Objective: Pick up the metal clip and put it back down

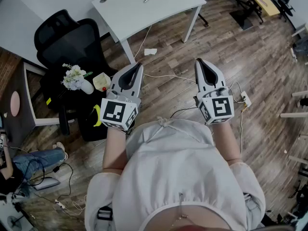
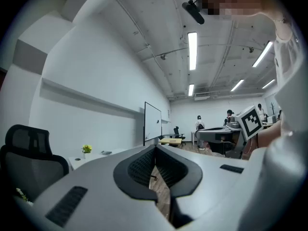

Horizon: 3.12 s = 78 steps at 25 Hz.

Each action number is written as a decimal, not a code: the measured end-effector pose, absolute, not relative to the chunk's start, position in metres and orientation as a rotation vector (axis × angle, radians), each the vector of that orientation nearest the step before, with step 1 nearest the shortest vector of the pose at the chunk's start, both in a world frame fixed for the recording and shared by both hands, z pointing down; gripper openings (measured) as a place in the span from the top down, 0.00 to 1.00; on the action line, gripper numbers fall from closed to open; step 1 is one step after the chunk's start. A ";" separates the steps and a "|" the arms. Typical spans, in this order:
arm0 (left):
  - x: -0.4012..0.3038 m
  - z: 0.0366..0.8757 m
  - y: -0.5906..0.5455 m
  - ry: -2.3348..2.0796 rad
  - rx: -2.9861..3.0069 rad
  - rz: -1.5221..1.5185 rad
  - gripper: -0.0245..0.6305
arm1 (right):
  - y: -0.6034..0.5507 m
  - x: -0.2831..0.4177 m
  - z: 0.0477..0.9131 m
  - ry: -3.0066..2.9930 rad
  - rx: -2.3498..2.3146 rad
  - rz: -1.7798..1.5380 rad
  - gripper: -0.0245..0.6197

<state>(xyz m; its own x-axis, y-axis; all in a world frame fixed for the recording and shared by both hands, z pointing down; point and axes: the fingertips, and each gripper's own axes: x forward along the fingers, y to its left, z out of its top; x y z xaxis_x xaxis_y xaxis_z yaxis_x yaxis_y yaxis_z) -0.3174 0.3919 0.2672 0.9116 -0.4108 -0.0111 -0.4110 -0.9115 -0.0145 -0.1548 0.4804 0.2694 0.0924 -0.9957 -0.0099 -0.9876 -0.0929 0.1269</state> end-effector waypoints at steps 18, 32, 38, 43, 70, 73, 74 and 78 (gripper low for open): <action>-0.314 0.282 0.374 0.642 -3.096 0.005 0.93 | 0.471 -0.149 0.278 -2.026 2.347 -0.116 0.96; -0.253 0.291 0.313 0.839 -3.035 -0.062 0.93 | 0.380 -0.061 0.296 -2.196 2.242 -0.028 0.27; -0.191 0.294 0.248 1.035 -2.976 -0.102 0.93 | 0.295 0.013 0.305 -2.323 2.090 0.012 0.27; -0.115 0.295 0.190 1.189 -2.945 -0.091 0.93 | 0.223 0.093 0.307 -2.374 1.923 0.001 0.27; 0.008 0.337 -0.048 1.499 -2.883 -0.202 0.93 | -0.056 0.179 0.378 -2.508 1.441 0.250 0.28; 0.004 0.348 -0.089 1.518 -2.903 -0.222 0.93 | -0.098 0.162 0.394 -2.501 1.365 0.292 0.29; 0.001 0.353 -0.101 1.522 -2.914 -0.230 0.93 | -0.112 0.155 0.401 -2.495 1.341 0.311 0.29; -0.014 0.376 -0.152 1.538 -2.943 -0.267 0.93 | -0.166 0.127 0.439 -2.449 1.228 0.383 0.30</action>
<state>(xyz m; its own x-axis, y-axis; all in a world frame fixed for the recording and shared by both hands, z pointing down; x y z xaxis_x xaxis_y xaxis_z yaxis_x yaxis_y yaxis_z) -0.0145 -0.1520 0.3761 0.5648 -0.7932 0.2275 -0.8235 -0.5595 0.0936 0.1272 -0.1659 0.4390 -0.5499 -0.7077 0.4436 -0.8093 0.5827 -0.0735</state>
